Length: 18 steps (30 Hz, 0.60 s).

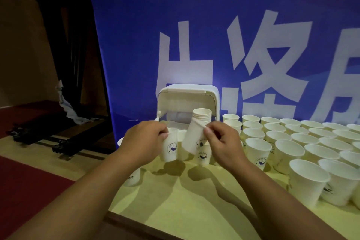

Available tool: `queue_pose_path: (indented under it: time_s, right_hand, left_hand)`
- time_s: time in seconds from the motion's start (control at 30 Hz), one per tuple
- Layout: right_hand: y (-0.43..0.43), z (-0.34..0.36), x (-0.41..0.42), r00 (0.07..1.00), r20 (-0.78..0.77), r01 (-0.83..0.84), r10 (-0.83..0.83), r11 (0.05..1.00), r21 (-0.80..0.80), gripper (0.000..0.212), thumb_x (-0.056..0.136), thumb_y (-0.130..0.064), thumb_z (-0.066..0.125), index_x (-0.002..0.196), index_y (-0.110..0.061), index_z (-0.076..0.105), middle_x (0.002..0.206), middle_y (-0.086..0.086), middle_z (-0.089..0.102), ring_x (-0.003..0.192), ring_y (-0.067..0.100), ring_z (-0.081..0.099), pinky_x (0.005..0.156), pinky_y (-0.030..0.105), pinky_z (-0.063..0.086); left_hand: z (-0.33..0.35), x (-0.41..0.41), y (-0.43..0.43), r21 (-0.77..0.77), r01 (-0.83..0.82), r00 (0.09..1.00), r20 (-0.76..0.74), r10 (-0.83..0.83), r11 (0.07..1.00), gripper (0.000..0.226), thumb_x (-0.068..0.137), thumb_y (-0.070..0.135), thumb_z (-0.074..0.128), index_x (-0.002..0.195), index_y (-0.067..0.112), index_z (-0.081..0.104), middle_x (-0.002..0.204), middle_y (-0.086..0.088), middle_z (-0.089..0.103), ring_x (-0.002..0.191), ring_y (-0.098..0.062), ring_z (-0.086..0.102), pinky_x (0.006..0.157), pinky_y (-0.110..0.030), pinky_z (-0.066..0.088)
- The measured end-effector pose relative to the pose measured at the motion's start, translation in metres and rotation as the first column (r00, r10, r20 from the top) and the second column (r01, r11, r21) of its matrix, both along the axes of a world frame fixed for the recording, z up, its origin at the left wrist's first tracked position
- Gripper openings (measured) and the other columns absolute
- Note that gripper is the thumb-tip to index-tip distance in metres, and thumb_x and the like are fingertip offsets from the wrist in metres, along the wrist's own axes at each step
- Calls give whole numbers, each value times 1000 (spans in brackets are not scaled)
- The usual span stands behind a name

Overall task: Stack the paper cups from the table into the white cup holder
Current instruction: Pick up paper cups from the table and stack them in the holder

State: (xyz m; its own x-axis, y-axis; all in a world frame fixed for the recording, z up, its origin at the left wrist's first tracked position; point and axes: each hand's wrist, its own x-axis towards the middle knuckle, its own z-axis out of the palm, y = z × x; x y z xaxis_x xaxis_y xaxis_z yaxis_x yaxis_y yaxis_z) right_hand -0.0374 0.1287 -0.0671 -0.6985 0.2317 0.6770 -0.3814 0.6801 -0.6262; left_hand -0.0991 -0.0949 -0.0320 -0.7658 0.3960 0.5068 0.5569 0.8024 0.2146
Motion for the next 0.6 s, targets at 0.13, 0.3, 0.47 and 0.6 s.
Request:
queue_pose_path:
  time_s: [0.13,0.3,0.47,0.6]
  right_hand:
    - [15,24,-13,987,-99,118,-128,987,-105,15,100,-24,57,88,-20,66,83,-7,64,77,8,58,67,28,51]
    - [34,53,-45,965,-100,236,-241,970,-56,12,100,-25,58,103,-19,68,97,-3,64,86,14,60,73,23,50]
    - [45,66,-82,939,-68,336,-337,941,-31,14,101,-21,56,105,-15,68,98,-2,57,89,18,57,79,30,50]
    - [55,63,-98,912,-84,399,-402,916,-50,15,102,-23,55,105,-14,66,97,-2,55,89,18,54,74,23,44]
  left_hand:
    - [14,-10,25,223,80,994,-93,-61,971,15,101,30,56,93,25,67,92,11,64,83,-17,58,69,-39,52]
    - [21,-35,77,456,153,981,-179,-78,877,15,103,25,56,94,19,66,94,7,61,82,-17,56,63,-31,47]
    - [23,-70,126,539,155,979,-193,-58,828,15,103,19,57,95,15,68,96,4,62,85,-15,54,68,-25,44]
    - [21,-92,148,569,148,983,-177,-56,809,14,103,19,57,99,13,69,100,2,63,88,-16,57,74,-28,48]
